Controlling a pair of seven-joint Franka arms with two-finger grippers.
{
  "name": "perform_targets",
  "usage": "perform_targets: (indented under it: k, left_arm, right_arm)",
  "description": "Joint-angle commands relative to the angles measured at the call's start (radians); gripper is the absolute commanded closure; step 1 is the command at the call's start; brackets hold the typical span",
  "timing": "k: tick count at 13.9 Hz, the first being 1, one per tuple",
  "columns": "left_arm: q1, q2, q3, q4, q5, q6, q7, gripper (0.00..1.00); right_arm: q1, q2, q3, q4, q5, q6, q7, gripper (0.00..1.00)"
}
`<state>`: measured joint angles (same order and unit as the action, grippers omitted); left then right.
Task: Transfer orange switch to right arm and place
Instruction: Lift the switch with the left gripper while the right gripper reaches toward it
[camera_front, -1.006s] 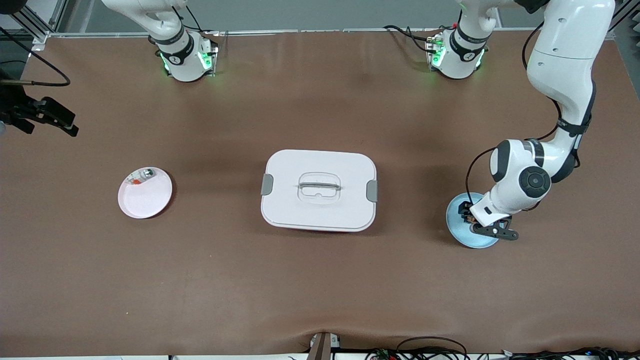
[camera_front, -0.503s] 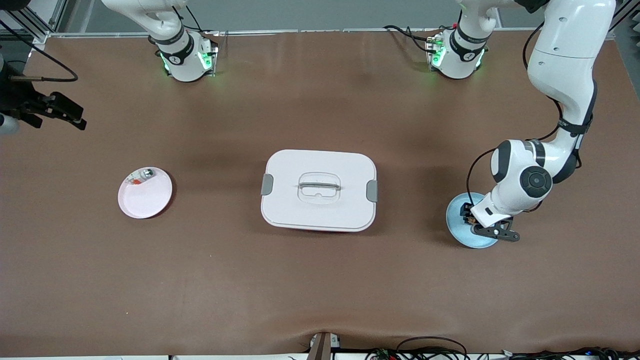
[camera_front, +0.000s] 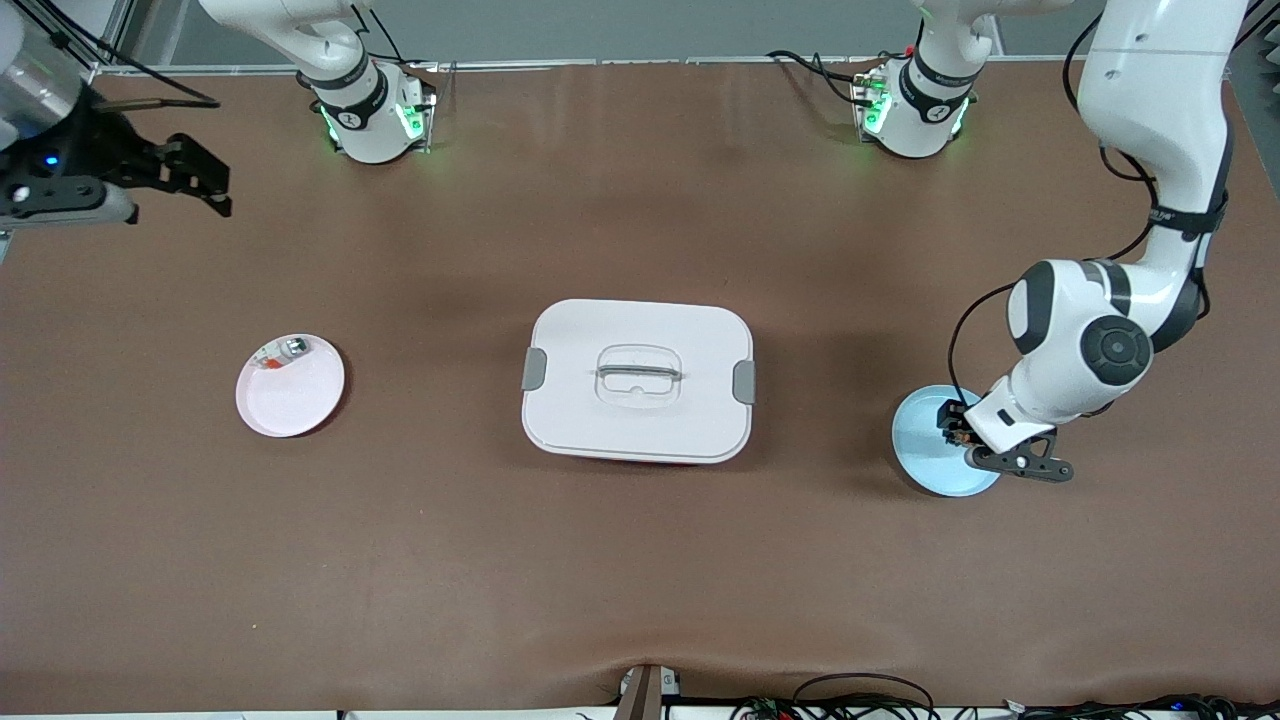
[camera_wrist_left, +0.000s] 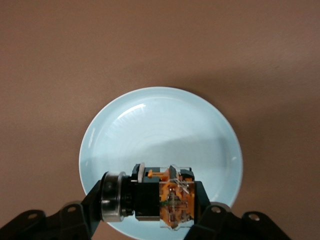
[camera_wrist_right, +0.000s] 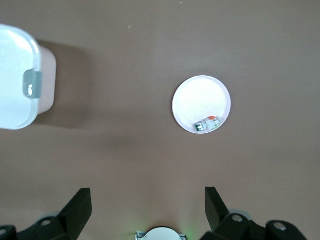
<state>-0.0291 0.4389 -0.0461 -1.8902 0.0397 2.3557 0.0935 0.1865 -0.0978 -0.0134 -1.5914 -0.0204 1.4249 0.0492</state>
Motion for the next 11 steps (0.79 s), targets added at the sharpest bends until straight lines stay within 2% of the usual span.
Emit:
perform_targets:
  k: [1, 4, 7, 9, 11]
  left_arm:
    - [-0.005, -0.067, -0.027, 0.017, -0.064, -0.090, -0.044, 1.00]
    - [-0.005, -0.091, -0.086, 0.095, -0.078, -0.221, -0.190, 1.00]
    - [-0.006, -0.089, -0.159, 0.198, -0.080, -0.347, -0.380, 1.00]
    - [-0.006, -0.089, -0.208, 0.232, -0.112, -0.369, -0.509, 1.00]
    - [-0.011, -0.086, -0.251, 0.258, -0.145, -0.371, -0.639, 1.00]
  right_arm:
    - [0.050, 0.006, -0.003, 0.013, 0.064, -0.017, 0.011, 0.00]
    - [0.056, 0.004, -0.004, -0.008, 0.236, -0.004, 0.072, 0.00]
    - [0.117, -0.002, -0.002, -0.073, 0.307, 0.080, 0.201, 0.00]
    - [0.165, -0.026, -0.002, -0.158, 0.376, 0.181, 0.247, 0.00]
    - [0.174, -0.091, -0.002, -0.313, 0.500, 0.341, 0.251, 0.00]
